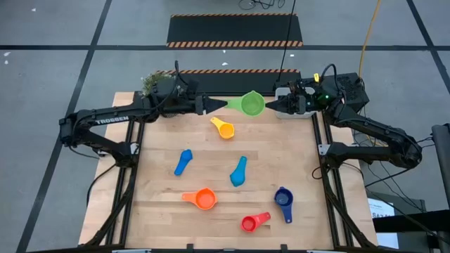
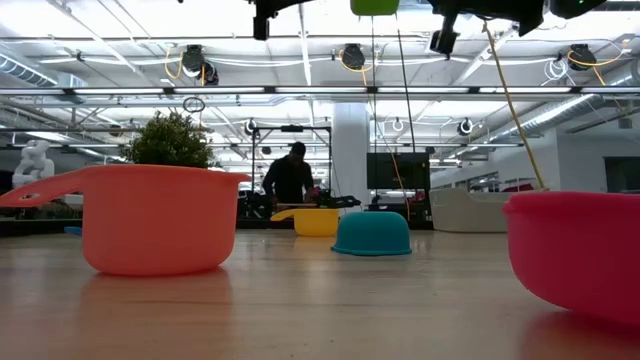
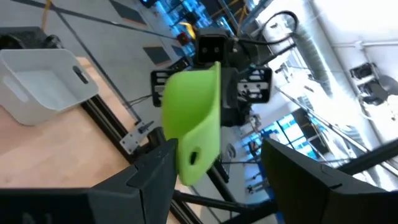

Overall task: Nest measuring cups in basket
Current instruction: Stack the green measuring cup on the orange measuring cup

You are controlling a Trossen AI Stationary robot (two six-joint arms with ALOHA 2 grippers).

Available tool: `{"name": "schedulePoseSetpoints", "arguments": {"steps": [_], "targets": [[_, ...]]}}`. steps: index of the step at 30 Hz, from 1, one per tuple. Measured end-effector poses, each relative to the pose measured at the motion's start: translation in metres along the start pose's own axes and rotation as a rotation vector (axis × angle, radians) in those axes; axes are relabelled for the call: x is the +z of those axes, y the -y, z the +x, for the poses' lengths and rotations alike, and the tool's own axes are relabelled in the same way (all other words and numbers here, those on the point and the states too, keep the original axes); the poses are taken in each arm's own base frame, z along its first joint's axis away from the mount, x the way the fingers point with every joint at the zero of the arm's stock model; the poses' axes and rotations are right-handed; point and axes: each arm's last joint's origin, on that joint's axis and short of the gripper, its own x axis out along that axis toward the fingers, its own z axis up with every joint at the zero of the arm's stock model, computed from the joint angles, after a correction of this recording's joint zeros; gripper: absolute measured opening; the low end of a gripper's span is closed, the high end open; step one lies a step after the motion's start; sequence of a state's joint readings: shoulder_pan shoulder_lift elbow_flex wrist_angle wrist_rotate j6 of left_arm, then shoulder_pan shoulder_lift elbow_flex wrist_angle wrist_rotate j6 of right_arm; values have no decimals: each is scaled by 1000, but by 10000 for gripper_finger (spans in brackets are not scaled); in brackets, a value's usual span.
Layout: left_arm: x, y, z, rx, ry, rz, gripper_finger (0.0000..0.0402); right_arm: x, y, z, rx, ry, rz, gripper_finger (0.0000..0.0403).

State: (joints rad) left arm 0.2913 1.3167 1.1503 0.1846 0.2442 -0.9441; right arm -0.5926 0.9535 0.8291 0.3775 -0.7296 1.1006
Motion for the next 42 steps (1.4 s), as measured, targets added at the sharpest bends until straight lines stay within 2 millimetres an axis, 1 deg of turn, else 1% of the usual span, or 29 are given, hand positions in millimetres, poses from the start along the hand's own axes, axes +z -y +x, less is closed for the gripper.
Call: {"name": "schedulePoseSetpoints", "arguments": {"steps": [6, 9, 12, 18, 23, 25, 28, 31, 34, 38, 42], "targets": [[0, 1, 0, -23, -13, 3, 232, 0, -1, 0, 7, 4, -4, 0], [0, 2, 0, -41, -25, 7, 219, 1, -1, 0, 10, 5, -8, 0], [0, 2, 0, -46, -32, 7, 185, 1, -1, 0, 10, 5, 0, 0], [0, 2, 0, -46, -32, 6, 93, 1, -1, 0, 10, 5, 2, 0], [0, 2, 0, -51, -34, 5, 24, 1, -1, 0, 10, 5, 3, 0], [1, 3, 0, -58, -33, 5, 11, 1, -1, 0, 7, 6, 4, 0], [0, 3, 0, -61, -43, 0, 16, 1, -1, 0, 6, 6, 14, 3], [0, 5, -2, -76, -63, -10, 15, 1, 0, 0, 5, 6, 58, 18], [0, 9, -8, -82, -92, -21, 8, 0, 0, 0, 6, 4, 82, 47], [-5, 7, -19, 14, -155, -61, 10, 0, -1, 0, 11, 0, 84, 95], [-10, 8, -40, 116, -229, -100, 6, -1, -1, 1, 10, -9, 84, 140]]}}
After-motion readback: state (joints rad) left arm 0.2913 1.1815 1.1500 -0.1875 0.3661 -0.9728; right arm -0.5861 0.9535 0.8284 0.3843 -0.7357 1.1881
